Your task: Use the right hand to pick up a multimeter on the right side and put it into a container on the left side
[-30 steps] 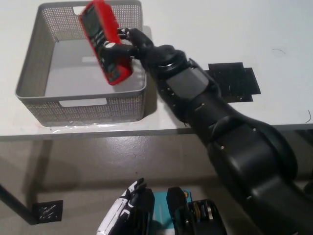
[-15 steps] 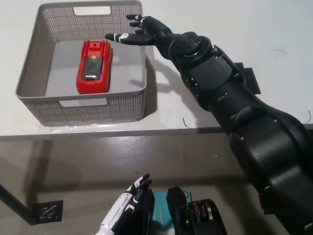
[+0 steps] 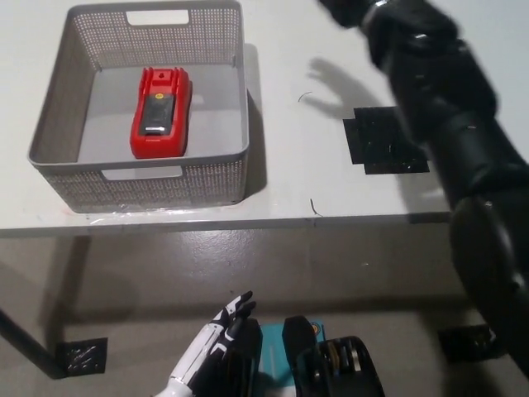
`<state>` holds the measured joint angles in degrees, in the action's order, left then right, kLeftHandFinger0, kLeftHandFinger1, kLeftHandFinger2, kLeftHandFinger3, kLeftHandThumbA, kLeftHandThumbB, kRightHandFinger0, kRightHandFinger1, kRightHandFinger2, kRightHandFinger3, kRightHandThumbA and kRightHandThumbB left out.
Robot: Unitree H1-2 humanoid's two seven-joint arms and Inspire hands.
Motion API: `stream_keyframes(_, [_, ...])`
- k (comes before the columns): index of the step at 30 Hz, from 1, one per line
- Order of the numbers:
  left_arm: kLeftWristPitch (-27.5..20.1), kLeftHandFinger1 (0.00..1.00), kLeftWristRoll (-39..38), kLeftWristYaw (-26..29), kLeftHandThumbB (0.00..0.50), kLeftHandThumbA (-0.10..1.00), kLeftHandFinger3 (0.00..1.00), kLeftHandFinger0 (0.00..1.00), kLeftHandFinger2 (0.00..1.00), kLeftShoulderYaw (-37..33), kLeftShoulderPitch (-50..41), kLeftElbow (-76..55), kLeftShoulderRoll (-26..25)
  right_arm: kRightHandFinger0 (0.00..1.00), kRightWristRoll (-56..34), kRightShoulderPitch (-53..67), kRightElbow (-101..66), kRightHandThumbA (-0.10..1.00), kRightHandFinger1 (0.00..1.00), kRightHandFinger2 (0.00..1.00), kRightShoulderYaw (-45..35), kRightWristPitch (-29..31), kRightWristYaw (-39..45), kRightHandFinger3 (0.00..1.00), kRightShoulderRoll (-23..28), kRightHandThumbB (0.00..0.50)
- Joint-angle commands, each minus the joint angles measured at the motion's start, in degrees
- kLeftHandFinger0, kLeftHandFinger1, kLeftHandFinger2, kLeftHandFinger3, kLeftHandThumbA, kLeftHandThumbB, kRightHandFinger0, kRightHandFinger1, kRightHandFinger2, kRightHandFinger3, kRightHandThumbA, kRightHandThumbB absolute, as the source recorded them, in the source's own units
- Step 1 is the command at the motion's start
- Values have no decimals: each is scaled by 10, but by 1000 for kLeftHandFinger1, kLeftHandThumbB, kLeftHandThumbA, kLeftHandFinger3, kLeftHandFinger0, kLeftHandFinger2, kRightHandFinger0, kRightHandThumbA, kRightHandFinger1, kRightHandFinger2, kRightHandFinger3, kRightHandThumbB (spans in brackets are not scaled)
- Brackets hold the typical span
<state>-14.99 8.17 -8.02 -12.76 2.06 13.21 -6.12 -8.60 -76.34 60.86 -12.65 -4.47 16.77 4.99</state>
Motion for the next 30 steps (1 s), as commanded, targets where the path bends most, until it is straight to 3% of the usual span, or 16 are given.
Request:
stream_keyframes(1, [-3,1000,2,2,450,1000,1000,1000,1000,8,-8,-19,-7,1000,-160,100,-192,1000,1000,1000,-85,-106,86,1000,31,469])
stream_keyframes(9, [-18,1000,0,12,433,1000,1000,1000,1000,14,-22,-4,-3,1000,-323,307,-430,1000,1000,1000,-158,-219,124,1000,10,492])
stream_keyframes(14, [-18,1000,2,18,438,1000,1000,1000,1000,18,-21,0,-1,1000,-441,429,-543,1000,1000,1000,-123,-225,143,1000,19,477])
stream_keyframes(18, [-18,1000,-4,22,447,1000,1000,1000,1000,25,-19,2,0,1000,-446,521,-611,1000,1000,1000,-108,-225,176,1000,27,481])
stream_keyframes(24, [-15,1000,-19,19,405,1000,1000,1000,1000,35,-24,-3,-1,1000,-397,652,-669,1000,1000,1000,-89,-198,191,1000,13,462])
stream_keyframes(30, [-21,1000,-24,18,428,1000,1000,1000,1000,48,-17,2,5,1000,-380,752,-656,1000,1000,1000,-62,-152,233,1000,7,456])
